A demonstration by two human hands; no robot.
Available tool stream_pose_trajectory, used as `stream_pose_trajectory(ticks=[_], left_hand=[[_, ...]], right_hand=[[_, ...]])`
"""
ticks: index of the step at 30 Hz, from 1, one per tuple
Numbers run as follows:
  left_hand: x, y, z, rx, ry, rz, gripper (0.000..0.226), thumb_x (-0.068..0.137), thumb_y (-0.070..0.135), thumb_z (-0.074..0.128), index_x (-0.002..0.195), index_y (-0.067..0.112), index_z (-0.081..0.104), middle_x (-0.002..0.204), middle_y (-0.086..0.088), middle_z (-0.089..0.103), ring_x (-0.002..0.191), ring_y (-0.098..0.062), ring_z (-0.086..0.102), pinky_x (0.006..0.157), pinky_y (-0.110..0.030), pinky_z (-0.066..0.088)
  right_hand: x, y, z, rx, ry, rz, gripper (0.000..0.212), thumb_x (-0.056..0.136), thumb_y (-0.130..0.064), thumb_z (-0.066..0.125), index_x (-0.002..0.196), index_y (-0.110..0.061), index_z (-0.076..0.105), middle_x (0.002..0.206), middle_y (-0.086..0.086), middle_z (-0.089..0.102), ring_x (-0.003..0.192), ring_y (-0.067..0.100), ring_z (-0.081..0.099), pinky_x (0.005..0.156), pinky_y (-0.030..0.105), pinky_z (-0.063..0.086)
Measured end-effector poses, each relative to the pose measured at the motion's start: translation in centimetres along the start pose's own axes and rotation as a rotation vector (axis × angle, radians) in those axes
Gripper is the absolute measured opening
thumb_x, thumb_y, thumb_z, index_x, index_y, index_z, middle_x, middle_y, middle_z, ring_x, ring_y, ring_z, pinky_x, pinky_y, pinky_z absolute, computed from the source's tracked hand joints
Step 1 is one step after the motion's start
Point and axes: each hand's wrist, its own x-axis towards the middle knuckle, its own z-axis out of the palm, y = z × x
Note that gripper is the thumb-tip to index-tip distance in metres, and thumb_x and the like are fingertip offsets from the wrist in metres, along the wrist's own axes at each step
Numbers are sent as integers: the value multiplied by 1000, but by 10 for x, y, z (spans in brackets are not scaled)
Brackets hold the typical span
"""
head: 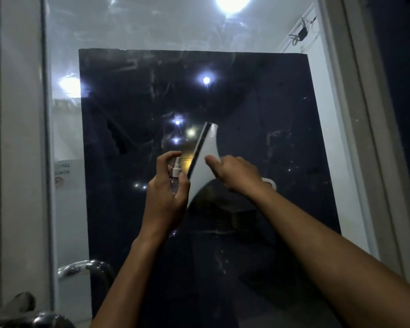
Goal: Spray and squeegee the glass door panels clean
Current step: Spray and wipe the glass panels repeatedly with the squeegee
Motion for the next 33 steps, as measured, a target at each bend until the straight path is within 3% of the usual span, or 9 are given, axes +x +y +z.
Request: stream_pose_trajectory(ticks=[3,6,10,14,18,23,27,30,33], left_hand=[[-2,-1,-7,15,-14,-14,35,100,16,52,130,32,44,81,6,65,66,-15,65,61,-47,57],[-8,-3,-15,3,-5,-16,35,101,17,52,130,34,44,82,4,65,67,-17,66,60,-48,57],[-17,-1,-10,-2,2,-23,35,100,18,52,126,41,43,81,9,64,66,-14,64,59,-41,57],[-22,4,0,-13,-50,-34,34,100,20,53,124,42,43,84,21,64,64,-7,63,54,-19,49],[-17,5,4,-3,-52,-41,36,100,15,54,128,37,44,84,11,65,68,-10,65,56,-24,53],[-13,5,2,29,-3,-52,37,100,12,53,126,37,45,83,7,66,68,-11,66,57,-21,52],[-10,8,4,37,10,-65,37,99,11,54,128,33,46,80,8,65,67,-7,63,56,-17,48],[1,9,2,59,7,-63,36,99,15,53,127,36,45,78,6,62,63,-12,61,53,-21,48],[14,7,-5,80,28,-43,36,99,17,53,127,38,45,82,5,65,65,-15,65,55,-27,51]], right_hand=[[-3,9,10,96,11,69,62,97,-70,17,92,-23,57,103,9,64,95,33,59,80,43,43],[-48,57,36,123,57,259,59,103,-56,22,117,-14,61,112,19,65,103,39,60,87,43,46],[-103,77,74,564,39,483,59,101,-57,28,100,-10,62,88,6,64,80,22,61,72,33,45],[-37,53,59,817,99,431,45,102,-52,32,86,-16,52,73,5,52,60,21,51,59,32,44],[53,18,-12,1002,110,411,44,103,-52,31,77,-17,40,65,4,42,47,15,43,41,26,37],[-7,31,42,909,77,359,44,101,-54,36,89,-16,53,78,6,55,66,21,53,65,36,44],[-99,38,92,1036,-9,383,40,104,-47,36,81,-19,54,55,-5,49,42,9,44,46,24,37],[-45,27,69,998,48,359,46,95,-62,35,79,-22,51,64,-3,49,54,14,48,52,28,36],[50,0,13,960,157,333,50,96,-60,34,83,-16,54,79,11,61,71,27,61,63,39,48]])
